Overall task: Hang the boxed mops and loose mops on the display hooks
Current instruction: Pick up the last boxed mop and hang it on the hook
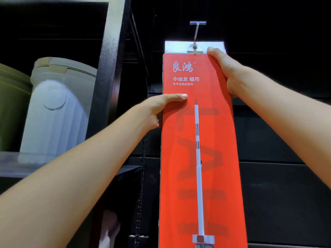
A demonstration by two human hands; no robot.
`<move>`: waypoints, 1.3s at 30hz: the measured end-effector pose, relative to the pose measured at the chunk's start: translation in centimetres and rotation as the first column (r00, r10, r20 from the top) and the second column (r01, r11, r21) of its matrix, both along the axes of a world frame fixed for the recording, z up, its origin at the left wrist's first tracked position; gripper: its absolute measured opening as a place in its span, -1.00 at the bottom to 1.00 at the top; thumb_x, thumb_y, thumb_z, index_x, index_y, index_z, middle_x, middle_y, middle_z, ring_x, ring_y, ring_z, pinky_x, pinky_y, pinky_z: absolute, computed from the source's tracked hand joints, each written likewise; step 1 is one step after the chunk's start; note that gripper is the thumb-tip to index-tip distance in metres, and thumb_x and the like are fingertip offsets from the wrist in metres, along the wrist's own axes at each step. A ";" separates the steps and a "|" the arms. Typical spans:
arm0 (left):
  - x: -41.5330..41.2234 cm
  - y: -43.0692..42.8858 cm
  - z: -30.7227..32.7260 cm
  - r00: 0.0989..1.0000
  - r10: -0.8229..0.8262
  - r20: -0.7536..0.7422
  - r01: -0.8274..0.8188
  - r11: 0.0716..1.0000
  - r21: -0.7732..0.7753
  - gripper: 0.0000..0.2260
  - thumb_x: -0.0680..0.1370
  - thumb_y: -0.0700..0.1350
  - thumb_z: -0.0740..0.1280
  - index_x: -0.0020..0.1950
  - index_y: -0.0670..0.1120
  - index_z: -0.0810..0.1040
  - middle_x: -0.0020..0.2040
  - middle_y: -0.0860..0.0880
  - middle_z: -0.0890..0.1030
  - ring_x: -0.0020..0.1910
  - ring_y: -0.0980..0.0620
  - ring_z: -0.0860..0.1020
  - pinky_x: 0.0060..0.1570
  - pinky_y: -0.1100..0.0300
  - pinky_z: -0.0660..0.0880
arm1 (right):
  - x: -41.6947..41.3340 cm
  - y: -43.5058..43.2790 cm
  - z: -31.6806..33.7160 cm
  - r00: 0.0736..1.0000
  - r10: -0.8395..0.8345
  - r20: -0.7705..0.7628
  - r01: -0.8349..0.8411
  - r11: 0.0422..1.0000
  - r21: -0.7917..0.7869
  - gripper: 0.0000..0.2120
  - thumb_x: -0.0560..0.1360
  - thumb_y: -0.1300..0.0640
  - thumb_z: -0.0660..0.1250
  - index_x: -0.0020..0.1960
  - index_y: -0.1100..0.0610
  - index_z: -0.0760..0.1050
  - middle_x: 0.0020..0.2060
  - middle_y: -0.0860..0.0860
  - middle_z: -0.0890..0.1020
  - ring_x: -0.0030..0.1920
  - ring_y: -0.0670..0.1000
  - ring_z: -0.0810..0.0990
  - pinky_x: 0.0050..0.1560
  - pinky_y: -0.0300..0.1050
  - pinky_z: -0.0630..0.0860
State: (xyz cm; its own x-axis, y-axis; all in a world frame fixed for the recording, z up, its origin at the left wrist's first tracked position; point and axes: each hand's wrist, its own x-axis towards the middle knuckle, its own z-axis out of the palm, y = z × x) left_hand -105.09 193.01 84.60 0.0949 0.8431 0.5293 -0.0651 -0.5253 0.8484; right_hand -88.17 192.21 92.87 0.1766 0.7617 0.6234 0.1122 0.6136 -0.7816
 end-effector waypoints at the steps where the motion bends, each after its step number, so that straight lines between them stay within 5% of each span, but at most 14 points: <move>1: 0.0 -0.1 0.0 1.000 -0.004 0.008 0.004 1.000 -0.006 -0.83 0.38 -0.11 0.51 -0.27 -0.11 0.54 -0.53 0.01 0.61 -0.58 0.10 0.57 -0.52 0.24 0.56 | 0.0 -0.1 0.0 1.000 -0.008 -0.002 0.008 1.000 -0.007 -0.62 0.40 -0.29 0.34 -0.22 0.05 0.52 -0.55 -0.05 0.62 -0.47 -0.03 0.60 -0.28 -0.17 0.52; 10: 0.3 0.1 -0.3 0.998 -0.027 0.050 0.026 1.000 0.016 -0.82 0.41 -0.13 0.49 -0.30 -0.11 0.52 -0.59 0.02 0.57 -0.64 0.12 0.53 -0.65 0.30 0.47 | 0.0 0.1 -0.3 1.000 -0.012 0.008 0.012 1.000 -0.002 -0.62 0.44 -0.26 0.30 -0.28 0.05 0.48 -0.59 -0.07 0.59 -0.56 -0.06 0.57 -0.34 -0.18 0.51; 14: 0.3 1.3 -0.8 0.998 0.007 0.059 -0.008 1.000 0.004 -0.82 0.36 -0.09 0.52 -0.24 -0.09 0.54 -0.43 0.00 0.64 -0.45 0.08 0.60 -0.45 0.27 0.58 | 0.0 0.8 -1.0 1.000 0.004 0.012 -0.004 1.000 -0.004 -0.64 0.47 -0.23 0.29 -0.28 0.05 0.46 -0.59 -0.08 0.58 -0.59 -0.07 0.57 -0.40 -0.23 0.50; 18: 0.6 3.4 -1.9 0.994 -0.019 0.103 0.025 0.998 -0.056 -0.83 0.37 -0.13 0.52 -0.24 -0.13 0.55 -0.51 -0.02 0.62 -0.56 0.07 0.59 -0.53 0.22 0.57 | 0.0 2.8 -1.7 1.000 0.001 -0.003 -0.001 0.999 -0.034 -0.63 0.48 -0.20 0.29 -0.32 0.07 0.44 -0.63 -0.06 0.55 -0.59 -0.06 0.53 -0.44 -0.27 0.52; 21: 0.9 5.6 -2.2 0.989 -0.008 0.147 0.021 0.996 -0.090 -0.78 0.30 -0.11 0.57 -0.17 -0.14 0.60 -0.36 -0.06 0.68 -0.44 0.03 0.63 -0.45 0.18 0.61 | 0.3 4.5 -2.0 1.000 0.015 -0.008 -0.016 0.999 -0.044 -0.63 0.49 -0.18 0.30 -0.33 0.07 0.43 -0.65 -0.07 0.53 -0.65 -0.08 0.50 -0.52 -0.32 0.49; 26: 1.3 8.1 -2.1 0.982 -0.004 0.191 0.025 0.994 -0.108 -0.67 0.26 -0.10 0.59 -0.05 -0.18 0.64 -0.31 -0.09 0.68 -0.47 0.03 0.64 -0.52 0.23 0.54 | 1.0 7.4 -1.6 1.000 0.015 -0.006 -0.015 0.999 -0.052 -0.62 0.48 -0.19 0.29 -0.33 0.08 0.43 -0.64 -0.07 0.53 -0.64 -0.08 0.50 -0.35 -0.22 0.50; 30: 1.2 9.4 -1.9 0.989 0.069 0.132 -0.060 0.995 -0.075 -0.50 0.22 0.02 0.60 0.06 -0.15 0.60 -0.17 -0.08 0.70 -0.32 0.03 0.67 -0.38 0.20 0.60 | 0.9 7.9 -1.6 0.999 -0.022 -0.047 0.020 0.999 -0.036 -0.57 0.33 -0.26 0.40 -0.14 0.11 0.54 -0.35 -0.02 0.65 -0.44 -0.03 0.61 -0.40 -0.24 0.54; 32: 1.1 9.8 -2.1 0.988 0.121 0.091 -0.116 0.992 -0.055 -0.45 0.19 0.08 0.60 0.08 -0.13 0.59 -0.12 -0.07 0.70 -0.19 0.01 0.67 -0.11 0.10 0.63 | 1.4 9.1 -1.4 0.996 -0.064 -0.058 0.061 0.997 -0.044 -0.20 0.04 -0.36 0.47 0.12 0.12 0.56 -0.16 0.01 0.71 -0.33 0.04 0.68 -0.36 -0.12 0.59; 34: 0.9 10.2 -2.3 0.988 0.142 0.061 -0.139 0.989 -0.043 -0.44 0.19 0.11 0.59 0.07 -0.12 0.58 -0.10 -0.07 0.69 -0.11 -0.02 0.66 0.05 0.03 0.59 | 1.5 9.6 -1.5 0.992 -0.106 -0.064 0.103 0.994 -0.048 -0.02 -0.05 -0.39 0.48 0.26 0.10 0.49 -0.06 0.04 0.70 -0.28 0.08 0.70 -0.38 -0.06 0.59; 39: 0.6 10.2 -2.1 0.993 0.119 -0.012 -0.120 0.992 -0.038 -0.40 0.22 0.15 0.57 0.14 -0.12 0.57 -0.07 -0.06 0.68 -0.10 -0.01 0.65 0.01 0.09 0.58 | 0.4 8.0 -2.6 0.974 -0.216 -0.069 0.215 0.976 -0.011 -0.33 0.21 -0.39 0.43 0.01 0.14 0.45 -0.12 0.04 0.61 -0.18 0.07 0.63 -0.19 -0.06 0.58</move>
State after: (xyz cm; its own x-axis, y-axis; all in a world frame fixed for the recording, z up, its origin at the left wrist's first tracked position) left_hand -104.52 203.17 82.47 -0.0029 0.8687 0.4953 0.0044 -0.4952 0.8687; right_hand -87.82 200.17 90.29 0.3796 0.7029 0.6015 0.1867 0.5786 -0.7940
